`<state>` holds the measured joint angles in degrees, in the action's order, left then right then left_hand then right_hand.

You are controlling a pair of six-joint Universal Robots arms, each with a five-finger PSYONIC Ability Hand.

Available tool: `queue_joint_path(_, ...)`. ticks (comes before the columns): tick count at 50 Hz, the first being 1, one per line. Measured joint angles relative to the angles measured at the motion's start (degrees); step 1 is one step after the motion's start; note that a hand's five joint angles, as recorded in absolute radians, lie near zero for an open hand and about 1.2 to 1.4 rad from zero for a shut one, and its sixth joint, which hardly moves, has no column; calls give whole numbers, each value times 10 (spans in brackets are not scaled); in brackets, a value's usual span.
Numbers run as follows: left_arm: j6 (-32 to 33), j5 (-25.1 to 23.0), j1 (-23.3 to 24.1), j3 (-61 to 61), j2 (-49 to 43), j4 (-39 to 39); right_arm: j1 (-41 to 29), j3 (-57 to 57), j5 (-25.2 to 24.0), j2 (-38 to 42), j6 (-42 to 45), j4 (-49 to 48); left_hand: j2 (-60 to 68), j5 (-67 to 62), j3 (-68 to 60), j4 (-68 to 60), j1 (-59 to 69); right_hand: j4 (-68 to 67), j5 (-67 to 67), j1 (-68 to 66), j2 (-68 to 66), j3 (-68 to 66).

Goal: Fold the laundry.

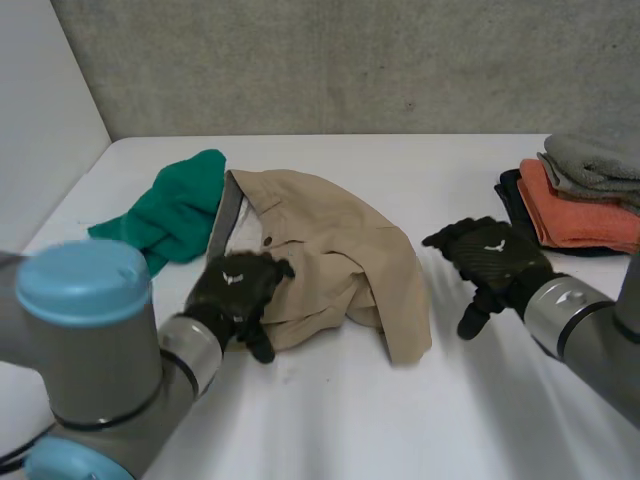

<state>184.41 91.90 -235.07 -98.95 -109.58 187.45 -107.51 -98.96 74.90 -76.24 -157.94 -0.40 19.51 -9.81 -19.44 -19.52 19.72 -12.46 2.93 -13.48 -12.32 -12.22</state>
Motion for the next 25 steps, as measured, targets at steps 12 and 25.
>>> queue_joint_path(12, 143, 3, -40, 4, -102, 101, -12, -7, 12, 10, -2, -29, 109, -109, -110, -112, 114, 0, 0, 0, 0, 0)
queue_joint_path(25, 200, 37, -86, 37, -112, 161, -8, -10, 14, 10, 4, -41, 489, -458, -486, -490, 466, 0, 0, 0, 0, 0)
